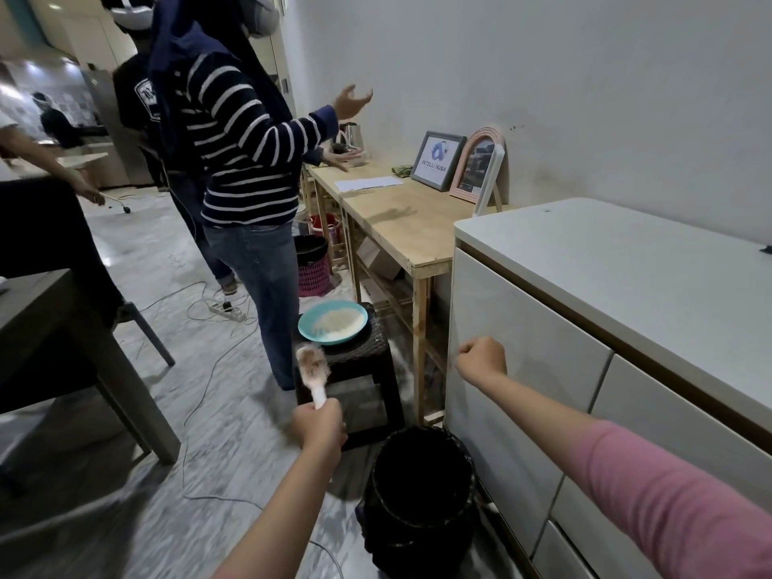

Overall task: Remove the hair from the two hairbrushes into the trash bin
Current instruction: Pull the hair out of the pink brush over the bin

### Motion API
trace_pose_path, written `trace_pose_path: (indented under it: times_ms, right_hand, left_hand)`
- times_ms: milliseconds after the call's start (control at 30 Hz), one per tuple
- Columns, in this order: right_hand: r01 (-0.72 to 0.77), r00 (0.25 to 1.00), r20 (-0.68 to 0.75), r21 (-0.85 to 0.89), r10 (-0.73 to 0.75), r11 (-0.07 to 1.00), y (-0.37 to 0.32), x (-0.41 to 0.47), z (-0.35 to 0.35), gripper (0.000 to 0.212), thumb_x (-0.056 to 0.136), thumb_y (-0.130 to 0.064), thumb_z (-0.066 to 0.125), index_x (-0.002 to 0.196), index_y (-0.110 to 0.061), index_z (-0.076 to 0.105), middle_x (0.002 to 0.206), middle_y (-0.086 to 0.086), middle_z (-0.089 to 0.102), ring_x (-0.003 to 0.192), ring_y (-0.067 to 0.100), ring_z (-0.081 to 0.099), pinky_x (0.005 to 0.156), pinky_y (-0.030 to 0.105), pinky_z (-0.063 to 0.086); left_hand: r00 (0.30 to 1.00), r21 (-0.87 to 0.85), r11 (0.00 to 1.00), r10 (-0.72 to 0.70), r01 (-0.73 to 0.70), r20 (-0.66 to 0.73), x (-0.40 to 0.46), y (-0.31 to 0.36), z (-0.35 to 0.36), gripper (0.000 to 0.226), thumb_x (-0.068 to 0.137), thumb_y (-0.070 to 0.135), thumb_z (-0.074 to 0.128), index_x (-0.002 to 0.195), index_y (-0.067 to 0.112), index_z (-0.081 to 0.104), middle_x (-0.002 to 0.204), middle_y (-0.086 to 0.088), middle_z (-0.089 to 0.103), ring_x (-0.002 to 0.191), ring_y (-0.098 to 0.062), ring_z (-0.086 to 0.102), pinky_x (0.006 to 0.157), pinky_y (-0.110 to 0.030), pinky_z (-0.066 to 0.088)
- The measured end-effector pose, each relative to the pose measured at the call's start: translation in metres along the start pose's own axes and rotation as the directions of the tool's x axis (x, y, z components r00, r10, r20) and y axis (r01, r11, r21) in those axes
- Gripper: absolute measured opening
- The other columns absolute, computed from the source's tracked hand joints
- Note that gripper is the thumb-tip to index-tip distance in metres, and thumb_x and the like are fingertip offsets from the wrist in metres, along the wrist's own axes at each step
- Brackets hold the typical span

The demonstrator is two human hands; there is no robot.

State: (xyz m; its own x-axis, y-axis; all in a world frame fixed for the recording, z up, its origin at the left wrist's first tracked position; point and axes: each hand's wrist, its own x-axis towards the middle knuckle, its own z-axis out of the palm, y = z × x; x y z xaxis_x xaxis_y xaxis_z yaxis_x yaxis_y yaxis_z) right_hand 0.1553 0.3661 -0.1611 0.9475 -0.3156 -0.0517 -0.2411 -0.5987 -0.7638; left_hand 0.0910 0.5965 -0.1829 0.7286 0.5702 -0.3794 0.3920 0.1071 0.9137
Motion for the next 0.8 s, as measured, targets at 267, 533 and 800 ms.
trace_pose_path:
  times_ms: [267,533,800]
  right_hand:
    - [-0.003,0.996,0.09,-0.03,0.005,1.0,-0.006,-0.003,0.006,0.016,0.084,-0.002,0.063,0.091,-0.012,0.073,0.1,0.006,0.066,0.103,0.023,0.061,0.088,0.031,0.049]
    - [0.067,0.998,0.011,0.097,-0.068,0.993,-0.015,-0.001,0.009,0.014,0.074,-0.007,0.073,0.083,-0.014,0.065,0.096,0.007,0.062,0.093,0.022,0.061,0.073,0.028,0.052]
    - [0.086,0.949,0.271,0.268,-0.161,0.96,-0.039,-0.014,0.03,0.07,0.073,-0.047,0.077,0.131,-0.016,0.054,0.121,0.004,0.059,0.107,0.018,0.058,0.092,0.035,0.052]
  left_hand:
    - [0.961,0.107,0.982,0.128,-0.158,0.243,-0.015,0.015,0.017,0.015,0.082,-0.003,0.049,0.071,0.007,0.051,0.058,-0.009,0.044,0.043,-0.019,0.039,0.038,-0.021,0.03]
    - [0.934,0.12,0.978,0.12,-0.168,0.336,-0.023,0.019,0.021,0.009,0.084,-0.002,0.054,0.081,0.007,0.054,0.067,-0.01,0.051,0.048,-0.018,0.044,0.041,-0.022,0.032]
    - [0.901,0.224,0.951,0.101,-0.211,0.422,-0.034,0.01,0.03,0.011,0.079,0.001,0.054,0.09,0.004,0.057,0.063,-0.008,0.048,0.046,-0.017,0.044,0.036,-0.019,0.029]
